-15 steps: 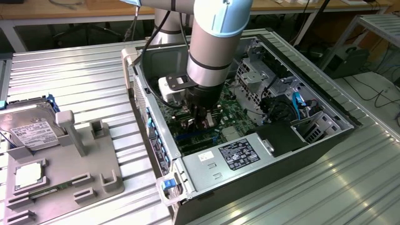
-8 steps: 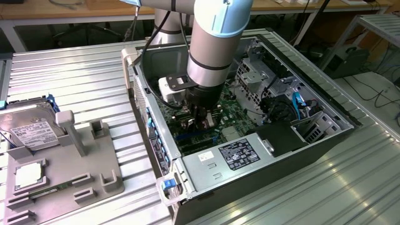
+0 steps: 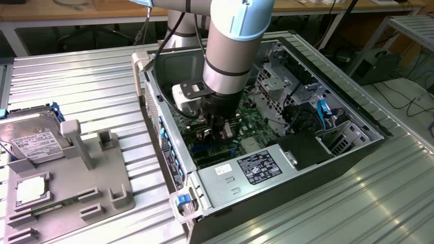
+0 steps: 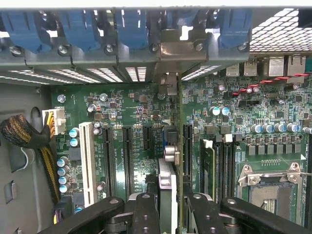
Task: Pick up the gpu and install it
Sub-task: 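Insert the gpu into the slot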
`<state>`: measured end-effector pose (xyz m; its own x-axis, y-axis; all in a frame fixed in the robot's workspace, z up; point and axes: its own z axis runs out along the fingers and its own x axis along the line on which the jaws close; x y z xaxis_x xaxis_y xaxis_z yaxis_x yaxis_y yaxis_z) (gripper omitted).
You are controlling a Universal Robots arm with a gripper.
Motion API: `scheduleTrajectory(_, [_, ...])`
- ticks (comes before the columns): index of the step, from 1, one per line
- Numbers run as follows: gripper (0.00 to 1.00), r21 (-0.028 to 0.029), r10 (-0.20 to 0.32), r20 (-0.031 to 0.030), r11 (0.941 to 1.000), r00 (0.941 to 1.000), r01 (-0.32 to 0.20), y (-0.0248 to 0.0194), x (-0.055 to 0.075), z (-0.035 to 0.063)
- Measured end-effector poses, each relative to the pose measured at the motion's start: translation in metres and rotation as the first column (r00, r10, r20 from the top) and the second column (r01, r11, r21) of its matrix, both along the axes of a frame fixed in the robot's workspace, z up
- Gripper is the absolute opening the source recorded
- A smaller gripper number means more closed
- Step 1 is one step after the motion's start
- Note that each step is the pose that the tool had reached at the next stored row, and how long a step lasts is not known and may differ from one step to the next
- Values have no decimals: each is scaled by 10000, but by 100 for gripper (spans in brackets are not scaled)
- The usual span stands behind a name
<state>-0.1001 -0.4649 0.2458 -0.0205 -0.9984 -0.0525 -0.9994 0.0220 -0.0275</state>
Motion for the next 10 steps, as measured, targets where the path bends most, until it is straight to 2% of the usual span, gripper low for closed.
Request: scheduleTrajectory(10, [28,-28,156,-1,9999,9999,-156,0,0,0])
